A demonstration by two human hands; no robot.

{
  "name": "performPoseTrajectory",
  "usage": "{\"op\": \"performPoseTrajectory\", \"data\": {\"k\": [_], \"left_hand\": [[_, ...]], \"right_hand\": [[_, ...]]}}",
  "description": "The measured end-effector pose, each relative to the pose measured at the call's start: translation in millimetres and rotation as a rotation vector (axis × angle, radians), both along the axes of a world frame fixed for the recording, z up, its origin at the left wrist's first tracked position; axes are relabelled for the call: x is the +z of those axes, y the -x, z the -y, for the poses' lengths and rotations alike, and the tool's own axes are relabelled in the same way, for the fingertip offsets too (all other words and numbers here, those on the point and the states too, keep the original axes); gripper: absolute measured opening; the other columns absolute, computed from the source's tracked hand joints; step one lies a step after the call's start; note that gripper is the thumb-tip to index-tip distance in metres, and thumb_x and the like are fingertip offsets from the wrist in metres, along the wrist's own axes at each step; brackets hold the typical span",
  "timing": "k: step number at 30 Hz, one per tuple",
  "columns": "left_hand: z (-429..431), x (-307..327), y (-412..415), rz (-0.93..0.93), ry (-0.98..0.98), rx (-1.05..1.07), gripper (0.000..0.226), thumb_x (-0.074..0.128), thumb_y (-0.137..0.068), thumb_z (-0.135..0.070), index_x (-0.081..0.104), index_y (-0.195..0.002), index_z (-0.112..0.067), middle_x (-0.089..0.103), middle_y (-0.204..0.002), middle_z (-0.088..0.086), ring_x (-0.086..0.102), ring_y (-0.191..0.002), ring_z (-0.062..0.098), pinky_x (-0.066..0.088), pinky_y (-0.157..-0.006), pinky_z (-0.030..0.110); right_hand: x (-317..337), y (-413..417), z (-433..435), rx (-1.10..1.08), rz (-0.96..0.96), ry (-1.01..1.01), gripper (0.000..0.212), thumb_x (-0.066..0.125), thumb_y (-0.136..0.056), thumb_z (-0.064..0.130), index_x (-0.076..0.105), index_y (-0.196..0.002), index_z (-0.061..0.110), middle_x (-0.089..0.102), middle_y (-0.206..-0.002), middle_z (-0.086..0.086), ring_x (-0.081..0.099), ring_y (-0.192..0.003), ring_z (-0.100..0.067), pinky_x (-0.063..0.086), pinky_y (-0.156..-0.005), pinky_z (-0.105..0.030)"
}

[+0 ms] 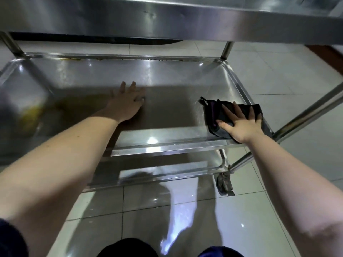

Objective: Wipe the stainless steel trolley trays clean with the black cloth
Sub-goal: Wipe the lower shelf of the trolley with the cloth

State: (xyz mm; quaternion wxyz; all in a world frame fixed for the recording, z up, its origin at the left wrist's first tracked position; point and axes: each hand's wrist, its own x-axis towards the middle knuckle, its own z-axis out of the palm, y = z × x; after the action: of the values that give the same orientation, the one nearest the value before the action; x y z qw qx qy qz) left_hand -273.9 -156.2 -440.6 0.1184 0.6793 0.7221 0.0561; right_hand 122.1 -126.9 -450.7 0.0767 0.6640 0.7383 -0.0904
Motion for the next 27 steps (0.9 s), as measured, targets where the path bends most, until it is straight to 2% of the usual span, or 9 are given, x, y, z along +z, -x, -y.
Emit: {"op": "performPoseTrajectory", "data": {"k": [3,7,12,14,17,20,23,27], "left_hand": [[24.7,-4.8,32.2,-0.077,0.045,0.016,0.051,0.019,-0.104,-0.051,0.01,-0.154,-0.043,-0.009,-0.164,-0.006,-0.013,-0.15,0.025,-0.006,-0.116,0.059],[44.5,-15.2,65.5,-0.151,0.073,0.119,0.055,0.012,-0.099,-0.061,0.007,-0.153,-0.048,-0.003,-0.164,-0.01,-0.012,-0.15,0.024,-0.01,-0.113,0.065],[46.2,-30.6,66.3,-0.216,0.003,0.129,0.057,0.01,-0.096,-0.064,0.004,-0.151,-0.05,0.004,-0.164,-0.011,-0.005,-0.15,0.03,-0.006,-0.11,0.072],[44.9,-31.9,69.5,-0.206,-0.002,0.135,0.056,0.012,-0.096,-0.064,0.005,-0.151,-0.05,0.004,-0.164,-0.011,-0.003,-0.15,0.033,-0.004,-0.11,0.071],[42.8,-33.7,70.8,-0.209,-0.005,0.136,0.056,0.013,-0.097,-0.063,0.004,-0.151,-0.051,0.003,-0.164,-0.011,0.0,-0.15,0.032,-0.002,-0.111,0.071],[43.9,-37.2,74.9,-0.207,-0.018,0.139,0.054,0.014,-0.098,-0.06,0.002,-0.151,-0.051,0.002,-0.164,-0.011,-0.001,-0.15,0.03,-0.001,-0.113,0.069],[42.6,-36.7,77.4,-0.192,-0.017,0.126,0.055,0.013,-0.098,-0.062,0.005,-0.151,-0.05,0.004,-0.164,-0.011,0.001,-0.15,0.029,-0.001,-0.112,0.068],[42.0,-35.8,75.4,-0.184,-0.012,0.121,0.054,0.014,-0.098,-0.061,0.004,-0.15,-0.051,0.003,-0.164,-0.011,0.0,-0.15,0.029,-0.001,-0.112,0.069]], "right_hand": [[0.8,0.3,0.8,0.002,0.009,0.009,0.074,0.022,-0.079,0.088,-0.001,-0.145,0.063,-0.009,-0.163,0.017,-0.012,-0.148,-0.041,-0.01,-0.116,-0.06],[1.2,-1.0,-0.3,-0.005,-0.002,0.011,0.073,0.022,-0.079,0.087,0.0,-0.144,0.064,-0.008,-0.163,0.017,-0.013,-0.148,-0.04,-0.011,-0.115,-0.06],[1.7,17.2,2.0,-0.017,-0.001,0.033,0.072,0.023,-0.079,0.088,-0.002,-0.143,0.065,-0.012,-0.162,0.017,-0.015,-0.146,-0.044,-0.01,-0.113,-0.065],[2.1,59.2,12.3,0.046,0.003,0.02,0.074,0.019,-0.077,0.09,-0.004,-0.142,0.066,-0.013,-0.162,0.017,-0.014,-0.145,-0.048,-0.01,-0.112,-0.067],[-7.4,166.5,47.7,0.243,-0.038,-0.022,0.079,0.009,-0.068,0.095,-0.005,-0.141,0.066,-0.014,-0.161,0.018,-0.016,-0.143,-0.051,-0.016,-0.108,-0.068],[-10.4,239.9,75.9,0.337,-0.08,-0.01,0.08,0.008,-0.066,0.095,-0.003,-0.14,0.067,-0.014,-0.161,0.02,-0.019,-0.143,-0.05,-0.021,-0.105,-0.067],[-8.8,207.1,60.6,0.305,-0.092,-0.037,0.081,0.01,-0.066,0.095,0.001,-0.142,0.066,-0.009,-0.161,0.023,-0.014,-0.147,-0.043,-0.016,-0.11,-0.064],[-1.8,82.1,22.5,0.087,-0.029,-0.035,0.088,0.012,-0.06,0.098,0.001,-0.141,0.068,-0.004,-0.161,0.023,-0.007,-0.149,-0.038,-0.008,-0.116,-0.06]]}}
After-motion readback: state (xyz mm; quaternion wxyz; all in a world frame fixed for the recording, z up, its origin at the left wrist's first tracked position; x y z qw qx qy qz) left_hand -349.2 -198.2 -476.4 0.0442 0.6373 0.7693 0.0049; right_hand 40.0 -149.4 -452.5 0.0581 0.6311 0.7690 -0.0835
